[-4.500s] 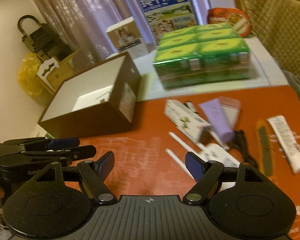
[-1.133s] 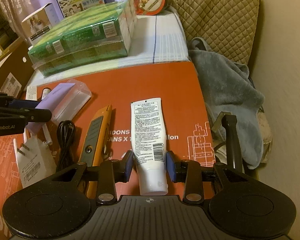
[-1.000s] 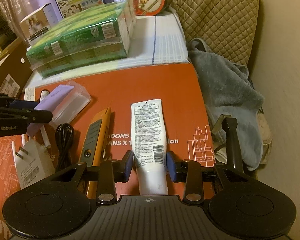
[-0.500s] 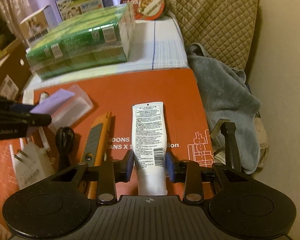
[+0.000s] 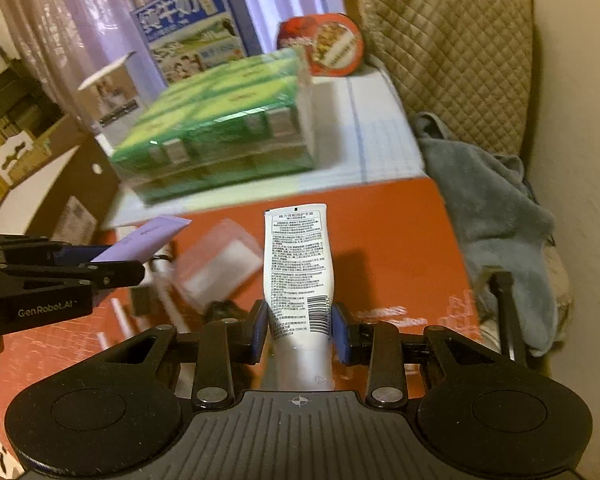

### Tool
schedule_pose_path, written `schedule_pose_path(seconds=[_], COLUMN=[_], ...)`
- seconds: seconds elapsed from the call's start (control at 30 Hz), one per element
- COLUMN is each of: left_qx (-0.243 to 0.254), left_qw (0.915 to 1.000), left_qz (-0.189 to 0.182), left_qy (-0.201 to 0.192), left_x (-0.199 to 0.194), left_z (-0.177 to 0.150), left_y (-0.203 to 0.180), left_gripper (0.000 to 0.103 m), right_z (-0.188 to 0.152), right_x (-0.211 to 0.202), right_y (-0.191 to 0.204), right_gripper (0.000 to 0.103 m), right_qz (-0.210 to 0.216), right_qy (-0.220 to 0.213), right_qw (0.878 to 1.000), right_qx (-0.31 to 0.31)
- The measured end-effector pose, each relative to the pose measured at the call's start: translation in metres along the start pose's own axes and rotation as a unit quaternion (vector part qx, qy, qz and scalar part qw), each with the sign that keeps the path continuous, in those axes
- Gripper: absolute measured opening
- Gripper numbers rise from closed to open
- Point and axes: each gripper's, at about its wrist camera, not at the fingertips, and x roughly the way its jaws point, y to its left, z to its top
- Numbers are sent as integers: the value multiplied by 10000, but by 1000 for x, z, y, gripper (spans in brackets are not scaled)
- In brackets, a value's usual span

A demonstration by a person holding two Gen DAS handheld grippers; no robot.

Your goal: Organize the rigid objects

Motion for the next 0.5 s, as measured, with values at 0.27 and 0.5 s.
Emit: schedule_pose_path(seconds=[0.27, 0.5], left_qx=[-347, -692], left_qw=[9990, 9956], left_qz=[135, 419], left_qy=[-265, -473], left_x=[-45, -85], left_z=[-11, -25], left_y=[39, 92], left_gripper=[28, 28], right_z=[8, 18], right_x=[-4, 2], right_y=[51, 111], right_gripper=[31, 31], right_qz=[422, 934], right_qy=[-56, -42], right_qw=[9988, 9944], right_qx=[-242, -487])
